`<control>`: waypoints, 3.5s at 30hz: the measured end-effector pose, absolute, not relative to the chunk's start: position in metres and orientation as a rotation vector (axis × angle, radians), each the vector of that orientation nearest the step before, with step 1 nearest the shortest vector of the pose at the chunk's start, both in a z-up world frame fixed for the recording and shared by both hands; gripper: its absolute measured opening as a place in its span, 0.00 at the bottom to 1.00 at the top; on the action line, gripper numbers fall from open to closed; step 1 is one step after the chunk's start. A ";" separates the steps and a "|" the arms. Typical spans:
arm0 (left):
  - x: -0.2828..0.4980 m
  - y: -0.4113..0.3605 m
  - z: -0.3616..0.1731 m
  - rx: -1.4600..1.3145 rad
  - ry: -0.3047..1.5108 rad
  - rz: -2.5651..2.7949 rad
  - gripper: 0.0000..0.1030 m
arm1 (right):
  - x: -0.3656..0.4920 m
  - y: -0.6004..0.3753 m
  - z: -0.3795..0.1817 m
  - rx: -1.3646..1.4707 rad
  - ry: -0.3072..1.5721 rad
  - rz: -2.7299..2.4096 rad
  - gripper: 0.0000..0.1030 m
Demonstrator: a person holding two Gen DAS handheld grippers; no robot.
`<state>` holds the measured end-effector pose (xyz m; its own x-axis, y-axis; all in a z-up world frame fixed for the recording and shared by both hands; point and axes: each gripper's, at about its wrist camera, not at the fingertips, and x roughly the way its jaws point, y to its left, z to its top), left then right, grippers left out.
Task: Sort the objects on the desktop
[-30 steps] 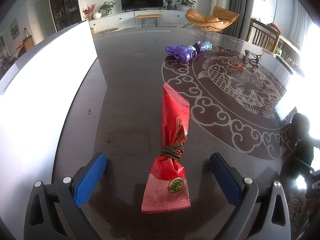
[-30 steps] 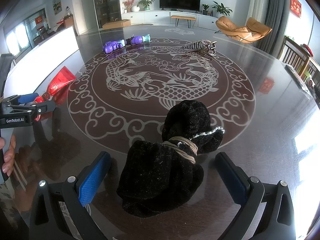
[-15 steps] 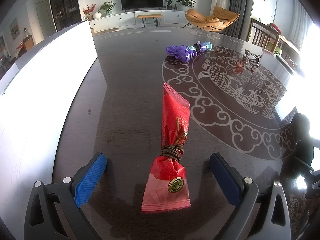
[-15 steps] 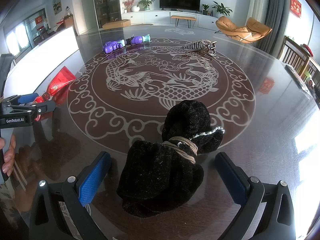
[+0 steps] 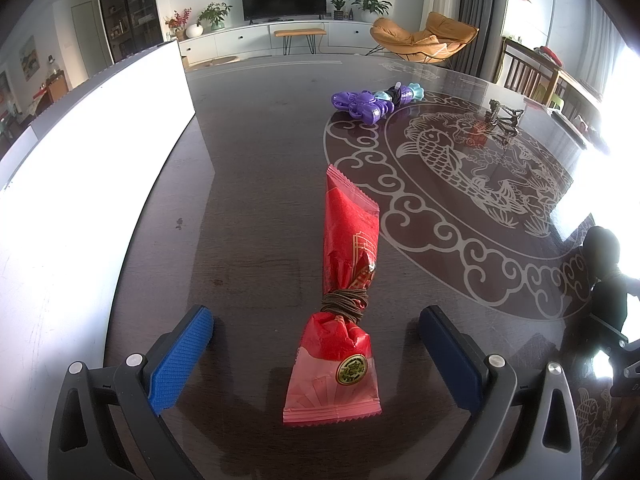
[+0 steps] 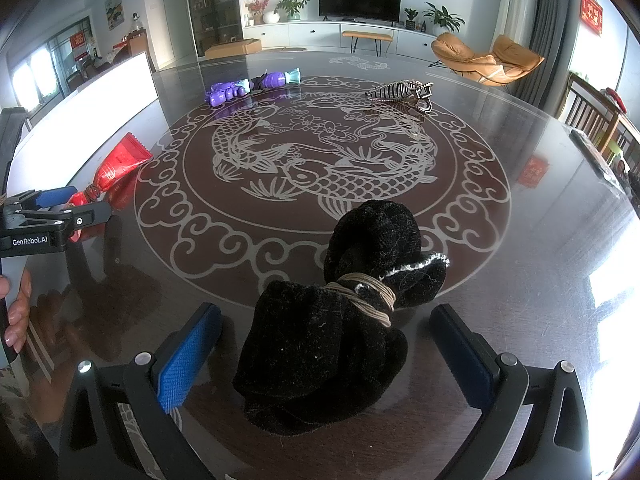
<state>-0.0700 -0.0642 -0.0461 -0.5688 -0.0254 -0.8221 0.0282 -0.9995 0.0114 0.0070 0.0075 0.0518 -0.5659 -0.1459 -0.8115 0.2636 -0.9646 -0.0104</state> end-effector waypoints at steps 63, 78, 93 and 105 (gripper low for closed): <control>-0.069 -0.065 -0.047 1.442 0.006 -2.757 1.00 | 0.007 0.007 0.052 1.321 0.191 -2.584 1.00; -0.069 -0.065 -0.048 1.443 0.005 -2.757 1.00 | 0.007 0.007 0.052 1.321 0.191 -2.584 1.00; -0.024 -0.054 -0.022 1.418 0.043 -2.927 0.25 | -0.004 0.016 0.070 1.485 0.161 -2.459 0.35; 0.091 -0.179 0.118 0.958 0.331 -2.946 0.25 | 0.007 -0.142 0.195 1.057 0.093 -2.294 0.35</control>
